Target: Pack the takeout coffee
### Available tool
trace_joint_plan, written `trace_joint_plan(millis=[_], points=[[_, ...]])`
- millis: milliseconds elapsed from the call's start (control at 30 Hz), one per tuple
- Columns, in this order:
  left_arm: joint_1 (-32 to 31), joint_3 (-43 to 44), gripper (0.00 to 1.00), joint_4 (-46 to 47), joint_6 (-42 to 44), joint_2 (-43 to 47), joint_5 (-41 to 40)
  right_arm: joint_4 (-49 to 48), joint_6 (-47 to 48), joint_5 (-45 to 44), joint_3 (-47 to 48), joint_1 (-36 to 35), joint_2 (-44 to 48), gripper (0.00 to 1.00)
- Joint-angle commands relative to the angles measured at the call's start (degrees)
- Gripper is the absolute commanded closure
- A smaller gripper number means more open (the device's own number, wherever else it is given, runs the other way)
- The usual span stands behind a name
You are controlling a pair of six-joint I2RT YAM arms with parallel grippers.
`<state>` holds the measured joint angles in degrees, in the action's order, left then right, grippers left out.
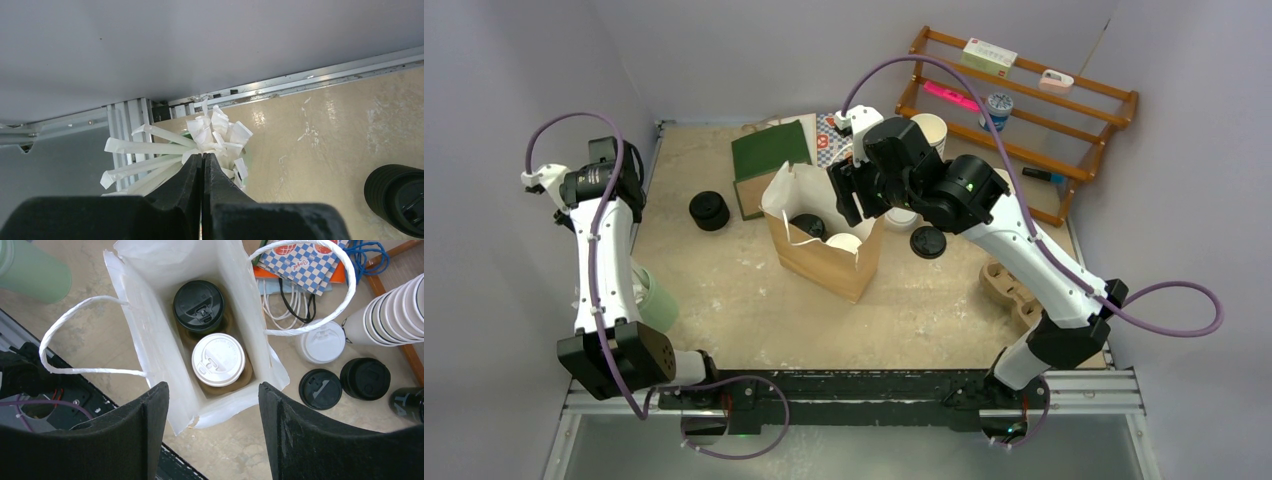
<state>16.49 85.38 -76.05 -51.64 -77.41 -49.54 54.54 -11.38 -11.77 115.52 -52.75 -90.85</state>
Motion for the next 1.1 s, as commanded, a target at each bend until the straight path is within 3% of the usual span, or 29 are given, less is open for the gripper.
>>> trace_joint_plan(millis=[0, 167, 467, 600, 667, 800, 967, 1067], points=[[0.5, -0.4, 1.0, -1.4, -3.6, 0.4, -3.4, 1.0, -0.3, 0.8, 2.0, 0.3, 0.6, 0.32], [0.4, 5.4, 1.0, -4.0, -4.3, 1.7, -6.3, 0.8, -0.4, 0.8, 1.5, 0.3, 0.8, 0.32], [0.4, 28.4, 1.0, -2.6, 2.4, 2.7, -3.8, 0.5, -0.3, 1.5, 1.1, 0.2, 1.0, 0.33], [0.4, 36.3, 1.0, 2.5, 6.0, 3.8, -1.5, 0.7, -0.3, 1.5, 0.8, 0.3, 1.2, 0.33], [0.5, 36.8, 1.0, 10.5, 10.0, 6.7, 3.0, 0.8, -0.4, 1.4, 0.5, 0.2, 1.3, 0.33], [0.5, 29.0, 1.0, 32.6, 16.7, 14.7, 19.2, 0.8, -0.4, 1.3, 0.4, 0.2, 1.2, 0.33], [0.5, 30.8, 1.0, 40.0, 11.5, 13.2, 40.2, 0.8, -0.2, 0.2, 0.6, 0.2, 1.0, 0.34], [0.4, 29.9, 1.0, 42.9, 6.7, 11.1, 52.9, 1.4, -0.9, -5.1, 1.7, 0.2, 1.0, 0.37]])
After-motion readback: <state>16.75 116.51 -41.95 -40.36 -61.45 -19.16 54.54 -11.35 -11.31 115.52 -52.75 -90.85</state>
